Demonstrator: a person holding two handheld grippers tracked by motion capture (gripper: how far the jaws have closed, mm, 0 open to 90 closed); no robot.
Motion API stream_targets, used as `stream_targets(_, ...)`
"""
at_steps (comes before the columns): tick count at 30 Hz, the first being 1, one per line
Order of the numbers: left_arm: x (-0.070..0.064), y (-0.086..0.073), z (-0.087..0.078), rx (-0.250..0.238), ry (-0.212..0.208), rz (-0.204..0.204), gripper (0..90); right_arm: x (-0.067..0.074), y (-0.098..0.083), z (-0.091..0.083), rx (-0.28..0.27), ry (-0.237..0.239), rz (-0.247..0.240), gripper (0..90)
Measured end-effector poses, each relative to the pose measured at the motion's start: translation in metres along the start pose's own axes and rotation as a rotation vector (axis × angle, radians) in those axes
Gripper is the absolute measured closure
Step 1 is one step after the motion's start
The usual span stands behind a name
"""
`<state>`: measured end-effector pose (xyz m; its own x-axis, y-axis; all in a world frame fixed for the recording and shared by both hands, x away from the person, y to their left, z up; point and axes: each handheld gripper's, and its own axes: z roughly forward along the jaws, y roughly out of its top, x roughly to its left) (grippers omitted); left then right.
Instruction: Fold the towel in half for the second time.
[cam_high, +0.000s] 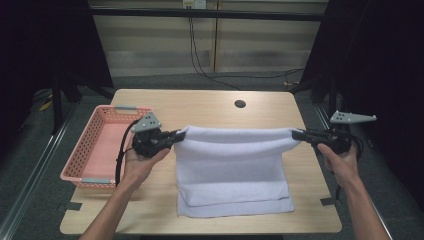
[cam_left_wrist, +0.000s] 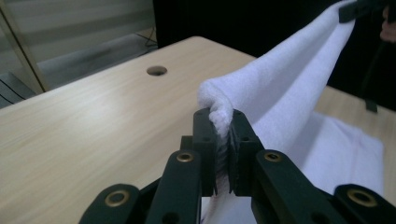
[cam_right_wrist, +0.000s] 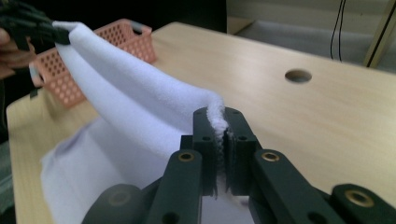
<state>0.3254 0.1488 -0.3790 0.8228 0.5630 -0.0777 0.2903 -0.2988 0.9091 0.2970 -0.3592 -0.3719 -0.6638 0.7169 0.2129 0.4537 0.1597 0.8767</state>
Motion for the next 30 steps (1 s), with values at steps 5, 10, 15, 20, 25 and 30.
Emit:
stream_targets(5, -0.02, -0.026, -0.005, 0.007, -0.027, 0.003, 83.4, 0.017, -0.03, -0.008, 0.032, 0.033, 0.004, 84.8)
stream_targets(10, -0.034, -0.054, -0.007, 0.061, -0.029, 0.013, 82.4, 0.028, -0.068, -0.006, 0.065, 0.067, 0.027, 83.8)
stream_targets(15, -0.039, -0.091, -0.005, 0.131, -0.064, -0.037, 81.9, 0.036, -0.106, -0.006, 0.115, 0.095, 0.063, 80.8)
stream_targets(20, -0.053, -0.11, -0.012, 0.205, -0.141, -0.008, 80.3, 0.047, -0.136, -0.014, 0.199, 0.124, 0.072, 74.9)
stream_targets(25, -0.057, -0.12, -0.027, 0.218, -0.198, -0.06, 71.3, 0.058, -0.15, -0.027, 0.234, 0.139, 0.071, 66.3)
stream_targets(30, -0.055, -0.12, -0.037, 0.182, -0.173, -0.077, 65.5, 0.062, -0.148, -0.039, 0.2, 0.082, 0.067, 64.5)
